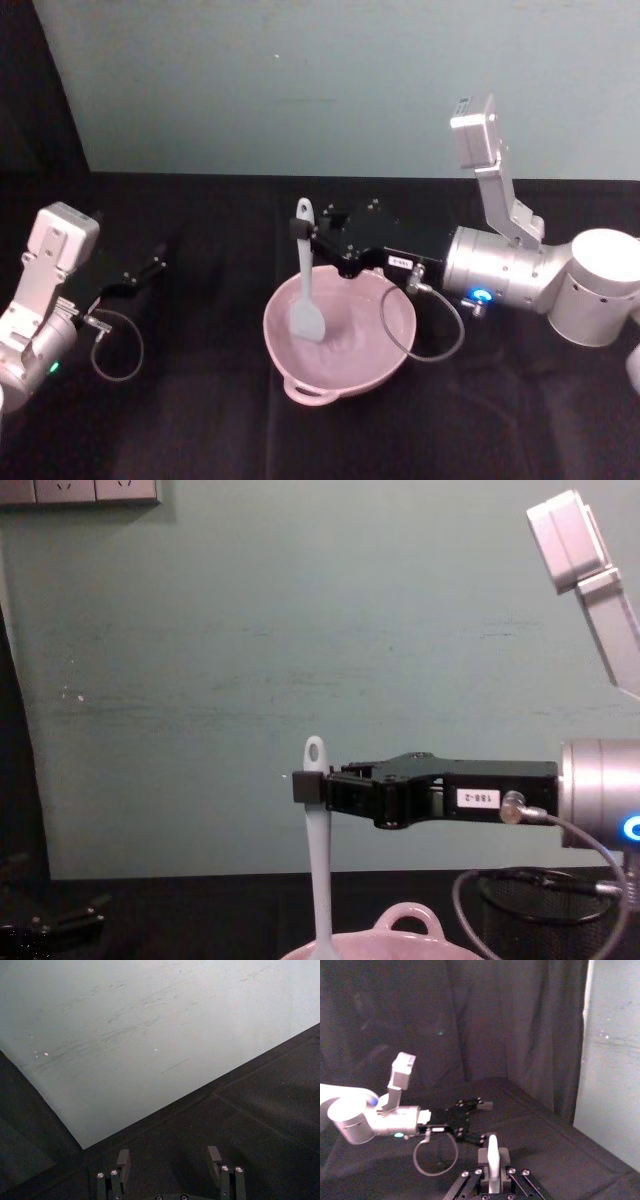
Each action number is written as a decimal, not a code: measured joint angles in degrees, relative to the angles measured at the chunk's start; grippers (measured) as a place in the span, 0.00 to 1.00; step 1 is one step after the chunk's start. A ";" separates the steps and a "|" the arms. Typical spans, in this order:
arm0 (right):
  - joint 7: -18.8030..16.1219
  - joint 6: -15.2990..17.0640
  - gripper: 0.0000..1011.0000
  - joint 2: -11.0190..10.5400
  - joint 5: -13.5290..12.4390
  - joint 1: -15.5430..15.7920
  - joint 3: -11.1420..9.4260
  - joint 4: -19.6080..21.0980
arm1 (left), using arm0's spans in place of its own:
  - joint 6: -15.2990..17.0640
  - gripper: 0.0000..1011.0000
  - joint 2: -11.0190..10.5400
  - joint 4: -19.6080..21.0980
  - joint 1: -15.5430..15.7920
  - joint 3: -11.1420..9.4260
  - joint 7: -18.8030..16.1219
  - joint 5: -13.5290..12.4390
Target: Use the one hand to pick up the spoon and stir the clear water in the bowl.
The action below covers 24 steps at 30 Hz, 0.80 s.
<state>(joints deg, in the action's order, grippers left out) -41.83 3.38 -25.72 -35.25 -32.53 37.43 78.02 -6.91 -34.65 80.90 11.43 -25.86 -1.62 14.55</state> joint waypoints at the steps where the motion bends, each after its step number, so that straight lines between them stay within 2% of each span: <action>1: -0.05 -0.22 0.13 0.34 0.02 -0.28 0.00 -0.58 | 0.00 0.99 0.00 0.00 0.00 0.00 0.00 0.00; 8: 0.04 -1.78 0.13 2.27 0.35 -2.55 -1.02 -6.56 | 0.00 0.99 0.00 0.00 0.00 0.00 0.00 0.00; 13: 1.43 -2.06 0.13 2.18 0.36 -2.71 -2.79 -8.17 | 0.00 0.99 0.00 0.00 0.00 0.00 0.00 0.00; 20: 3.00 -1.30 0.13 0.29 0.67 -1.32 -4.29 -6.19 | 0.00 0.99 0.00 0.00 0.00 0.00 0.00 0.00; 24: 3.87 -0.23 0.13 -1.36 1.00 0.48 -4.89 -2.83 | 0.00 0.99 0.00 0.00 0.00 0.00 0.00 0.00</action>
<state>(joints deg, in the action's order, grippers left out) -37.96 3.14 -27.08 -34.25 -32.05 32.54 75.19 -6.91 -34.65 80.90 11.43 -25.86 -1.62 14.55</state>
